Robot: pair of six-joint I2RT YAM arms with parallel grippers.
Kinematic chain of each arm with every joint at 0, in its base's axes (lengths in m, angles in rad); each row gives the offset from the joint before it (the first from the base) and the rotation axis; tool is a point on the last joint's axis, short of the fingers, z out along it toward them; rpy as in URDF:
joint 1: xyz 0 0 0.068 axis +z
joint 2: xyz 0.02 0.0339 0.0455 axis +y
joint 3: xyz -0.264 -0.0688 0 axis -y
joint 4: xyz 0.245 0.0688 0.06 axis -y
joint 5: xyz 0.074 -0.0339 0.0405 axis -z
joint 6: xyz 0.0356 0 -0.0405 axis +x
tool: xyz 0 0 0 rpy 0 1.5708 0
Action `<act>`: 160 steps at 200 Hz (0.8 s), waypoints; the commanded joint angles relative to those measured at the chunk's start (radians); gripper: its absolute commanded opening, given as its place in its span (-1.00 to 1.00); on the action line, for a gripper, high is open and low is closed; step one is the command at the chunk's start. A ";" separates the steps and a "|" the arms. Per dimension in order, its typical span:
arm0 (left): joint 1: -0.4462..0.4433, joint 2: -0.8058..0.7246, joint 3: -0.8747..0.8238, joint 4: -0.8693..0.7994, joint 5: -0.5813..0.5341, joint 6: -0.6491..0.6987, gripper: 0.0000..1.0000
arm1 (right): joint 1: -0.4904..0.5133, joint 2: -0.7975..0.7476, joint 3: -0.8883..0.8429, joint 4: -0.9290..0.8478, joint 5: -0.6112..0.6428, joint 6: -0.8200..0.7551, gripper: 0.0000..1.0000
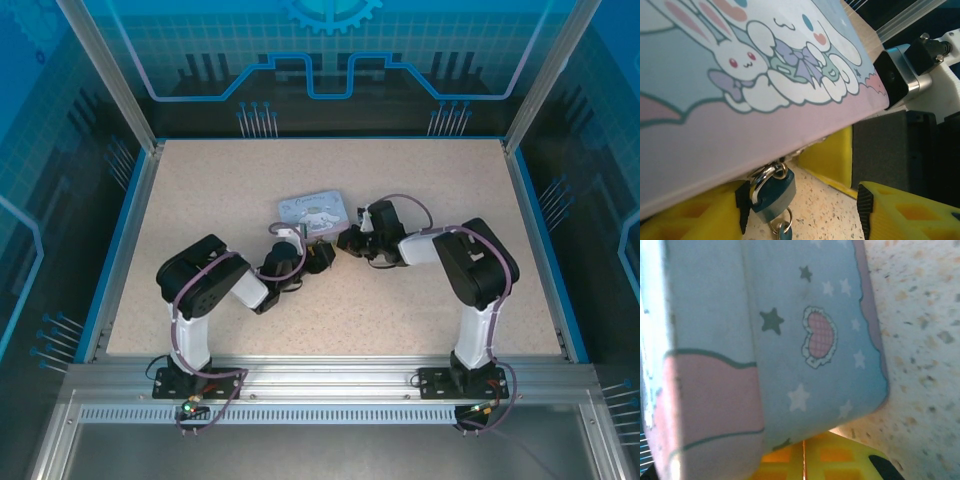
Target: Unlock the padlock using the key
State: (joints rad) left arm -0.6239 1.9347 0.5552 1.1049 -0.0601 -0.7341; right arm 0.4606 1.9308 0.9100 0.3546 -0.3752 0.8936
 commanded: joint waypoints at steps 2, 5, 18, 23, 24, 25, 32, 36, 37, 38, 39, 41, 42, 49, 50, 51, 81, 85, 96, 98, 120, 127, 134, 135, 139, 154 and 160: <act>0.001 0.043 0.005 -0.266 -0.053 -0.018 0.16 | 0.031 0.034 0.035 -0.036 -0.039 -0.022 -0.81; 0.000 0.046 0.007 -0.264 -0.051 -0.019 0.15 | 0.033 0.037 0.037 -0.034 -0.044 -0.024 -0.82; 0.001 0.058 0.016 -0.243 -0.042 -0.023 0.12 | 0.042 0.043 0.040 -0.038 -0.051 -0.027 -0.82; 0.001 0.063 0.020 -0.239 -0.040 -0.026 0.10 | 0.044 0.043 0.039 -0.039 -0.051 -0.027 -0.82; 0.001 0.064 0.020 -0.237 -0.040 -0.026 0.10 | 0.044 0.042 0.039 -0.039 -0.051 -0.029 -0.82; 0.000 0.065 0.021 -0.235 -0.040 -0.027 0.09 | 0.044 0.043 0.038 -0.039 -0.051 -0.029 -0.82; 0.000 0.071 0.023 -0.225 -0.038 -0.030 0.06 | 0.044 0.043 0.035 -0.037 -0.051 -0.027 -0.82; -0.002 0.074 0.023 -0.221 -0.040 -0.032 0.04 | 0.044 0.045 0.033 -0.034 -0.052 -0.027 -0.82; -0.002 0.074 0.023 -0.219 -0.040 -0.032 0.04 | 0.044 0.045 0.032 -0.034 -0.053 -0.028 -0.83; -0.002 0.075 0.022 -0.217 -0.040 -0.033 0.04 | 0.044 0.045 0.032 -0.033 -0.053 -0.027 -0.83; -0.001 0.076 0.022 -0.215 -0.040 -0.034 0.03 | 0.044 0.045 0.032 -0.033 -0.053 -0.027 -0.83; -0.001 0.077 0.022 -0.211 -0.040 -0.035 0.03 | 0.044 0.045 0.030 -0.031 -0.054 -0.028 -0.83; -0.001 0.078 0.022 -0.209 -0.040 -0.035 0.02 | 0.042 0.045 0.030 -0.031 -0.054 -0.028 -0.82; -0.002 0.084 0.019 -0.195 -0.040 -0.039 0.00 | 0.042 0.046 0.028 -0.031 -0.055 -0.028 -0.82; -0.001 0.085 0.019 -0.192 -0.039 -0.039 -0.01 | 0.042 0.046 0.027 -0.031 -0.055 -0.028 -0.82; -0.001 0.086 0.019 -0.189 -0.038 -0.040 -0.02 | 0.042 0.047 0.027 -0.031 -0.055 -0.028 -0.83; 0.000 0.105 0.008 -0.139 -0.038 -0.061 -0.21 | 0.034 0.049 0.013 -0.015 -0.057 -0.019 -0.83; -0.001 0.106 0.006 -0.134 -0.038 -0.062 -0.23 | 0.034 0.048 0.011 -0.012 -0.057 -0.019 -0.83; -0.001 0.112 0.008 -0.122 -0.032 -0.063 -0.36 | 0.033 0.047 0.008 -0.007 -0.060 -0.015 -0.83; -0.002 0.113 0.008 -0.119 -0.031 -0.063 -0.38 | 0.033 0.047 0.009 -0.006 -0.060 -0.015 -0.83; -0.002 0.117 0.011 -0.105 -0.022 -0.066 -0.57 | 0.029 0.037 0.001 0.000 -0.065 -0.014 -0.82; -0.001 0.117 0.011 -0.106 -0.020 -0.071 -0.68 | 0.027 0.029 -0.004 0.001 -0.064 -0.010 -0.81; -0.001 0.115 0.011 -0.104 -0.016 -0.076 -0.76 | 0.023 0.015 -0.014 0.002 -0.056 -0.010 -0.80; -0.001 0.113 0.010 -0.104 -0.015 -0.078 -0.76 | 0.023 0.013 -0.016 0.002 -0.054 -0.010 -0.80; -0.001 0.112 0.007 -0.103 -0.013 -0.084 -0.79 | 0.020 0.002 -0.024 0.004 -0.047 -0.008 -0.79; -0.001 0.096 0.004 -0.113 -0.004 -0.104 -0.95 | 0.008 -0.048 -0.076 -0.003 -0.018 -0.011 -0.61; -0.001 0.085 0.005 -0.133 -0.001 -0.115 -1.00 | 0.003 -0.072 -0.096 -0.007 -0.010 -0.019 -0.49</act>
State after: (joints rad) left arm -0.6220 1.9999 0.5884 1.1385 -0.0971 -0.8001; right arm 0.4808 1.9373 0.8856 0.3763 -0.4099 0.8864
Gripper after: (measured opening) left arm 0.119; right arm 0.174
